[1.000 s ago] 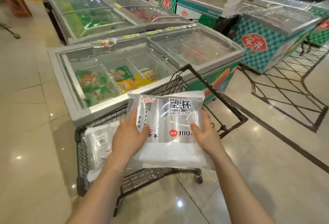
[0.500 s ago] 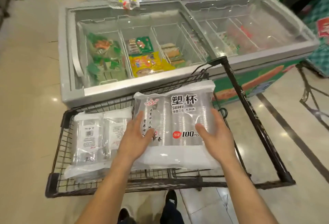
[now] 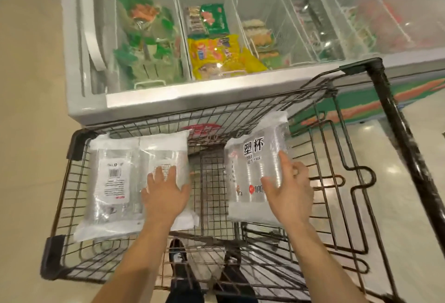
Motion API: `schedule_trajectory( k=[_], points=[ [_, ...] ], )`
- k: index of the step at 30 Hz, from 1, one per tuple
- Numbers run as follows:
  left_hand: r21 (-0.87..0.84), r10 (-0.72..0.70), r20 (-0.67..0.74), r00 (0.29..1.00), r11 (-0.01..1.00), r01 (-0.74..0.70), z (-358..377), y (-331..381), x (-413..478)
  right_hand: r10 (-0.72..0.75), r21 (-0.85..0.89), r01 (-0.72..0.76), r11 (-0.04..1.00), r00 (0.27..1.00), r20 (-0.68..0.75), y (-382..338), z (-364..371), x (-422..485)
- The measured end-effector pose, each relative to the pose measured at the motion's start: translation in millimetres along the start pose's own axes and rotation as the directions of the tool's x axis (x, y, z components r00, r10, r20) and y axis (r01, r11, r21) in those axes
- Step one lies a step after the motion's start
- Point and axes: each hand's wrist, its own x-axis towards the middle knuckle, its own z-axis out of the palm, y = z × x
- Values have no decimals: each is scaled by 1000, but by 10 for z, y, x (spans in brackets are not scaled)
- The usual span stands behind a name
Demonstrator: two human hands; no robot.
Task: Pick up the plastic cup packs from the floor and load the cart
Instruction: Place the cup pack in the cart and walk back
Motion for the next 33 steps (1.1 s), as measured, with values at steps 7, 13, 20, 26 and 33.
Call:
schedule_trajectory(
  k=[7, 13, 20, 26, 33],
  points=[
    [35, 30, 16, 999, 999, -31, 309, -312, 82, 78, -173, -68, 982, 996, 49, -38, 821, 245],
    [18, 42, 18, 999, 999, -43, 370, -355, 88, 88, -235, -71, 969, 994, 65, 22, 1180, 257],
    [44, 70, 98, 993, 996, -74, 234, -370, 108, 75, -112, -66, 992, 994, 77, 20, 988, 195],
    [12, 65, 77, 995, 998, -67, -60, -275, -117, -49, 62, 44, 997, 995, 91, -23, 476, 79],
    [-15, 123, -190, 974, 992, -128, -1031, -96, -738, -362, 60, 357, 932, 917, 170, -820, -402, -109]
  ],
)
